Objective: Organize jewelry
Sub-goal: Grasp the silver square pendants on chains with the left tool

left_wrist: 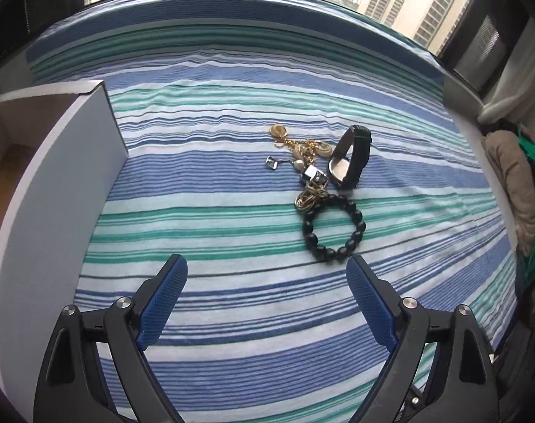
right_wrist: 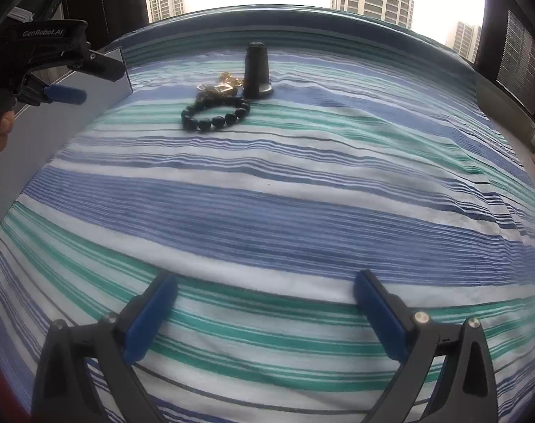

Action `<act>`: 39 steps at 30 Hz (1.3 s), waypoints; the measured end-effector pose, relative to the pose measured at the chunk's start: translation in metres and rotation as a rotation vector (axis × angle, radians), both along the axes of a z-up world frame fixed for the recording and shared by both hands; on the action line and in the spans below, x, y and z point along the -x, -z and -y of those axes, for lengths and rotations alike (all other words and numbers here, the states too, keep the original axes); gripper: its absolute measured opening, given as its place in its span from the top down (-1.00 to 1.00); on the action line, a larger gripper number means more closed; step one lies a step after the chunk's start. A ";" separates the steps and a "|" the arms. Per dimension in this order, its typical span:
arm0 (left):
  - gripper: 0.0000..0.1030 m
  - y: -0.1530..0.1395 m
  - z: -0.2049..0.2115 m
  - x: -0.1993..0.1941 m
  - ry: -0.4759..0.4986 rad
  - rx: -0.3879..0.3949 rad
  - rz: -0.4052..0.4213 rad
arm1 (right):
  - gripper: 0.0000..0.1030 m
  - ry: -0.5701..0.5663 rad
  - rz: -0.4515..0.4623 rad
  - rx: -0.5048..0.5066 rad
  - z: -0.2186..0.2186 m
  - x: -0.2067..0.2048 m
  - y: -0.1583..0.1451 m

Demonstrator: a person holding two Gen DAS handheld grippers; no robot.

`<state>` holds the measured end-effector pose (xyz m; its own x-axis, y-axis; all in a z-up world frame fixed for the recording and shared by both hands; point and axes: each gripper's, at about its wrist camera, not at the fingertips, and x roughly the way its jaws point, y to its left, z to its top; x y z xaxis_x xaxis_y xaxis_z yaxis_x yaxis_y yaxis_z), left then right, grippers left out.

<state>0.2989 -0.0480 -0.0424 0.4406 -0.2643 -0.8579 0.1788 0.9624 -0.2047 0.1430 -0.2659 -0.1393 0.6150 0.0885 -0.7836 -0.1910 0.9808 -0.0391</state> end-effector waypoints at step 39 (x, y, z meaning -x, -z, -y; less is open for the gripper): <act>0.37 -0.011 0.007 -0.004 0.045 -0.006 0.065 | -1.00 -0.001 -0.002 0.002 0.000 -0.001 -0.001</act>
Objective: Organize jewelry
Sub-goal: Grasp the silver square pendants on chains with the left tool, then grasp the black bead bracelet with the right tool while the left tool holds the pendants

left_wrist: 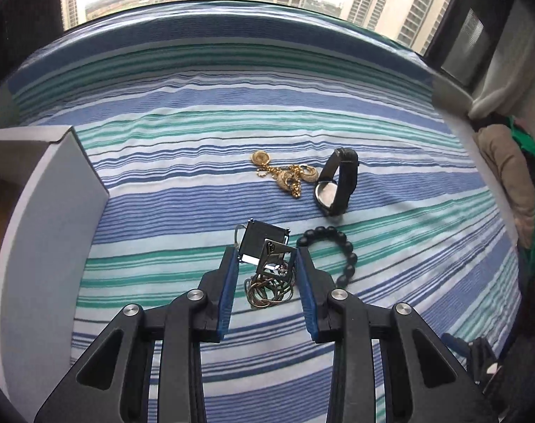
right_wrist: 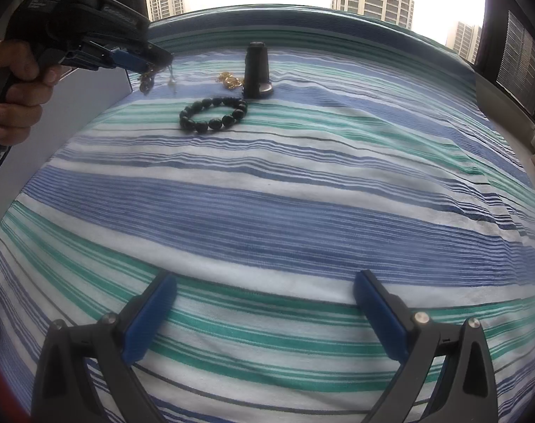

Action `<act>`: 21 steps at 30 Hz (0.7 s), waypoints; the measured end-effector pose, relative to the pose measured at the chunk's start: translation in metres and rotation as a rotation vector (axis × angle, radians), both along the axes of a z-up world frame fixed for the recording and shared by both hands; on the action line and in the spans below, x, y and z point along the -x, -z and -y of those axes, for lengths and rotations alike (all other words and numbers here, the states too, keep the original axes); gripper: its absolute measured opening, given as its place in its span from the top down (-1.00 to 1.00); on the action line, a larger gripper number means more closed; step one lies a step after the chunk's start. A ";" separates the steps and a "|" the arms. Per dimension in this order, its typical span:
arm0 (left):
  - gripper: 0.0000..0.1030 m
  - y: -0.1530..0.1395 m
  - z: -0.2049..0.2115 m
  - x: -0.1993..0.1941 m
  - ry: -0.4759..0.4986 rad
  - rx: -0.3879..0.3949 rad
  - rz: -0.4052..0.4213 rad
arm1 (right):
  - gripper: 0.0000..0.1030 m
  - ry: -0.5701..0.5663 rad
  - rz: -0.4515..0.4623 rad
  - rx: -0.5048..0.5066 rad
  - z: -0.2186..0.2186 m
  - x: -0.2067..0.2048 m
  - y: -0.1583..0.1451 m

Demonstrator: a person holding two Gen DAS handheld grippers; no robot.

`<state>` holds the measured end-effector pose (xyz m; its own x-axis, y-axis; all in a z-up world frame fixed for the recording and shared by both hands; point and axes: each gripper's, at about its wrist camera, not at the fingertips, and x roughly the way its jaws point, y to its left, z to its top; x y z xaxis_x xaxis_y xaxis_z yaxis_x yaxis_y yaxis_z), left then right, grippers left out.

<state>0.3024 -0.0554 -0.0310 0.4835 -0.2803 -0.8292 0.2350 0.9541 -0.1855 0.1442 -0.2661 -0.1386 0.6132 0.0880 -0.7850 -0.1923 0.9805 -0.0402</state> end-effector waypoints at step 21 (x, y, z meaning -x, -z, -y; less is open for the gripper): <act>0.37 -0.043 -0.064 0.119 -0.024 0.088 0.040 | -1.00 -0.002 -0.001 0.001 0.001 0.000 0.001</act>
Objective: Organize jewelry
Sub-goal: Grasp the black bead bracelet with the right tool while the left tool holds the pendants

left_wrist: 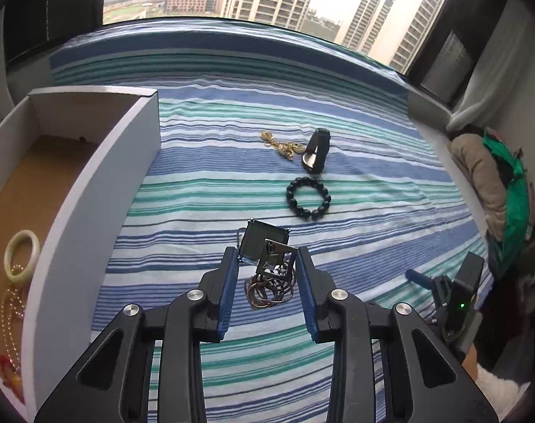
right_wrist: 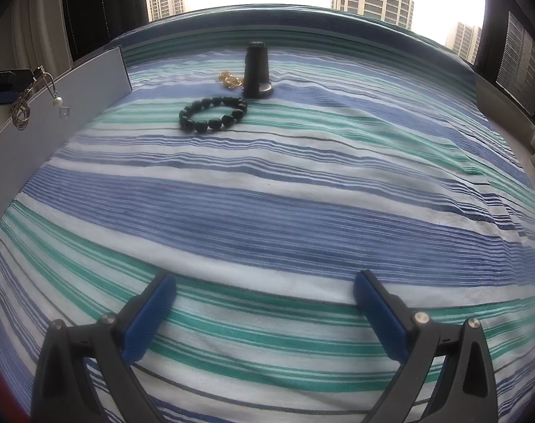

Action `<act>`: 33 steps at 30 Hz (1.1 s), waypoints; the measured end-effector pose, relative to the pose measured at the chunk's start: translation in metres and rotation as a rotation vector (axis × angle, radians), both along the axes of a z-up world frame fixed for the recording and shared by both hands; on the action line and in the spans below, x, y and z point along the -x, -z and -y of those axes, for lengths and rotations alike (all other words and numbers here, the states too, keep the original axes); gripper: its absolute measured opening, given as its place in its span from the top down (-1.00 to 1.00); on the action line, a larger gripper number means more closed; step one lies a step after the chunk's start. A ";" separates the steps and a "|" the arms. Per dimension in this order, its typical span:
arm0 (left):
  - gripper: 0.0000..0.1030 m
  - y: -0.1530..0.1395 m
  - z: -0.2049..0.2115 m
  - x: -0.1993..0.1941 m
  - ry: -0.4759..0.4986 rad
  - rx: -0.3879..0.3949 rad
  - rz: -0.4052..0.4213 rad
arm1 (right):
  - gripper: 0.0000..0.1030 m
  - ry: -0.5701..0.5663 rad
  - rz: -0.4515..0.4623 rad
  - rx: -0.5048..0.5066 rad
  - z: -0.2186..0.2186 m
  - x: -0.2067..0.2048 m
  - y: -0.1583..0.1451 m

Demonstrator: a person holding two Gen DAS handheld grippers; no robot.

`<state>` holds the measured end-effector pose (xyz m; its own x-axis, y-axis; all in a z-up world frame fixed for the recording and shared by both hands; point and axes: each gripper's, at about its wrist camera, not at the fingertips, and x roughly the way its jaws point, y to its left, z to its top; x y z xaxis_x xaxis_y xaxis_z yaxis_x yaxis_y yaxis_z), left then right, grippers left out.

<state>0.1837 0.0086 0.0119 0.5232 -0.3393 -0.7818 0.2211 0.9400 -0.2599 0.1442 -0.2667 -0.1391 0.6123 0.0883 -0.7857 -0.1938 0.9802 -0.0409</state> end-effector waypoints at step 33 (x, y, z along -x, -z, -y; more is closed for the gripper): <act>0.37 0.025 -0.052 0.100 -0.106 0.078 0.019 | -0.05 0.067 -0.204 -0.279 -0.010 -0.143 -0.039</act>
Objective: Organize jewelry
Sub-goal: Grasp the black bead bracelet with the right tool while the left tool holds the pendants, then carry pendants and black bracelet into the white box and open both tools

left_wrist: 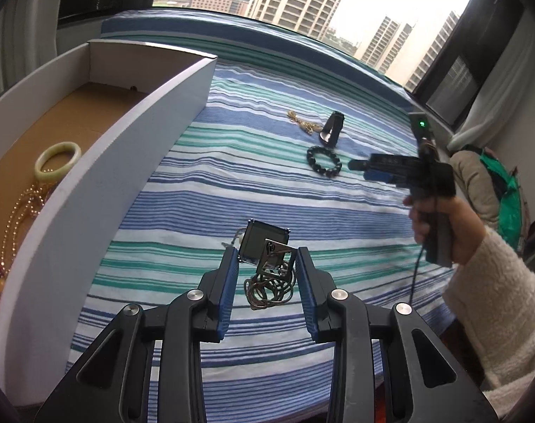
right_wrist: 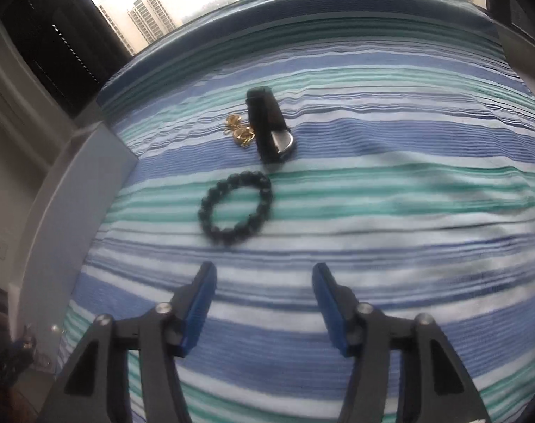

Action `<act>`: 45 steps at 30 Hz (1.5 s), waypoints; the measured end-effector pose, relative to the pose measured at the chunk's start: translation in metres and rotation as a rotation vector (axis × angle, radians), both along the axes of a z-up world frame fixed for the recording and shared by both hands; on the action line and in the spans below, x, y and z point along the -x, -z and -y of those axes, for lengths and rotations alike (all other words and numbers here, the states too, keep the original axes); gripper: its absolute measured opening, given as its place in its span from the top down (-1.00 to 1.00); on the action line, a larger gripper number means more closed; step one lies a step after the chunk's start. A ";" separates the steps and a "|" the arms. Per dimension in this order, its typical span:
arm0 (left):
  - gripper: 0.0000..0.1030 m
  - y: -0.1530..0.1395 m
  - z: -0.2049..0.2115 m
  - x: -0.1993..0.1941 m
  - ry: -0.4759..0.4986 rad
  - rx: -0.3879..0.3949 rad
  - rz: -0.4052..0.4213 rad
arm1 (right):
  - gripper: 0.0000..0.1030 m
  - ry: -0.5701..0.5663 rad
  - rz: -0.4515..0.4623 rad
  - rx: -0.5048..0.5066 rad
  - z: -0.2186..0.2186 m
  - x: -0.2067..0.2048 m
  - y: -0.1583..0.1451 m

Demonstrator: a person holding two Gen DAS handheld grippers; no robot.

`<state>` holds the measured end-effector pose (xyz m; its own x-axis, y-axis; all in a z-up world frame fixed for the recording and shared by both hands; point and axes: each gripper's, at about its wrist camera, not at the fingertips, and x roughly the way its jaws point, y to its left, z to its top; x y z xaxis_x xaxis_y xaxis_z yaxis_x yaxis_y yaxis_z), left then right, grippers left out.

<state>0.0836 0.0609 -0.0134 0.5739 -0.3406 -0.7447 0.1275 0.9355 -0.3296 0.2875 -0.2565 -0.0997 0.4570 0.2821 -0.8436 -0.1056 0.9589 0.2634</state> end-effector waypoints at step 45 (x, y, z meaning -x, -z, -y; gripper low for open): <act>0.37 -0.026 -0.255 0.032 -0.569 -0.037 0.055 | 0.76 -0.803 0.251 -0.183 -0.411 0.105 -0.135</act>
